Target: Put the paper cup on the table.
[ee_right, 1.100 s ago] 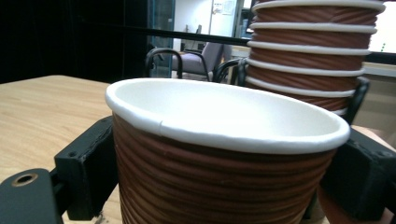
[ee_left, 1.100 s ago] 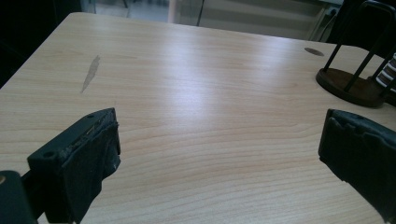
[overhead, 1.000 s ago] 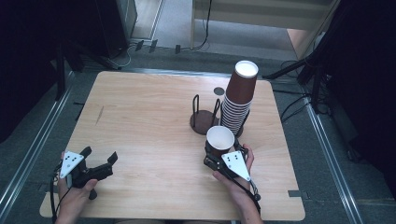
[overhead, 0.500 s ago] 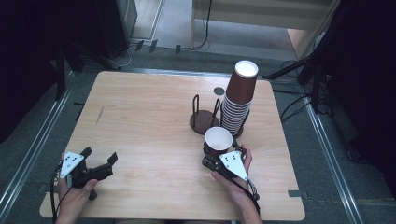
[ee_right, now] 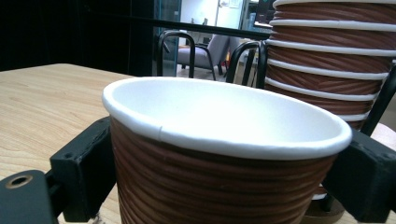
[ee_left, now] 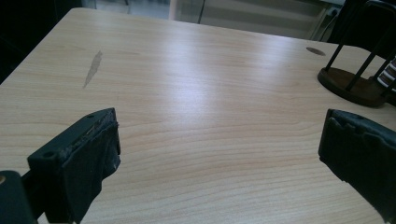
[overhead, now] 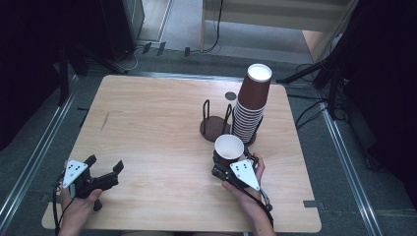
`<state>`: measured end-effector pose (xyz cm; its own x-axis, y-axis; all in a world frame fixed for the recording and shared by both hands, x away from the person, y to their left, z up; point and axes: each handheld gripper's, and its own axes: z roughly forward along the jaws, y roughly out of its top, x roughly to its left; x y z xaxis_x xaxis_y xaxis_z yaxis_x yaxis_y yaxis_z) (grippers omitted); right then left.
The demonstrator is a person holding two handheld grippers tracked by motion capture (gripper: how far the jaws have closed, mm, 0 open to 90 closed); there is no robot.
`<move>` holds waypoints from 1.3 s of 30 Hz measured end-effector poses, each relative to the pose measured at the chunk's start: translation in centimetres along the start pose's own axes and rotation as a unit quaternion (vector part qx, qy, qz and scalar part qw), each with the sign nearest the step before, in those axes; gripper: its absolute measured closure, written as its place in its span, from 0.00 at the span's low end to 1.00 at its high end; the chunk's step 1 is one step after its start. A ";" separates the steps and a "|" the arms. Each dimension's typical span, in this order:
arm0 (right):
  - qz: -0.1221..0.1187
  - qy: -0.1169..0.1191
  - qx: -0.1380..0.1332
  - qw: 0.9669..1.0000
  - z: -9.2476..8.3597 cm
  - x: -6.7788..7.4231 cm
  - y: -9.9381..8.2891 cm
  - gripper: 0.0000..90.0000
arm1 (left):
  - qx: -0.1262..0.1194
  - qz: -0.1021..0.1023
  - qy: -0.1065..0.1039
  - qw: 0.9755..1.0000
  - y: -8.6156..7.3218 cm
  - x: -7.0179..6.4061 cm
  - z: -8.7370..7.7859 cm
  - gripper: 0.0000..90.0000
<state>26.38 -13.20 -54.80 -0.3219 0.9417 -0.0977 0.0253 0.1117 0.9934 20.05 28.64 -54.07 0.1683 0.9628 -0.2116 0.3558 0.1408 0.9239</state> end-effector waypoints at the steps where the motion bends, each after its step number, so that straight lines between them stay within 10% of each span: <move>1: 0.001 0.001 0.001 1.000 0.0 0.0 0.0 0.08 | 0.000 -0.001 0.000 1.000 0.0 0.0 0.0 0.00; 39: 0.031 0.045 -0.014 0.998 -3.5 -2.0 2.5 0.00 | -0.011 -0.008 0.022 1.000 -0.7 1.5 -0.3 0.00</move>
<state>23.76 -15.93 -51.89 -0.4037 0.9144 -0.0312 0.0225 0.0440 0.9988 19.80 30.00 -54.95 0.1231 0.9694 -0.2123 0.3375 0.1602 0.9276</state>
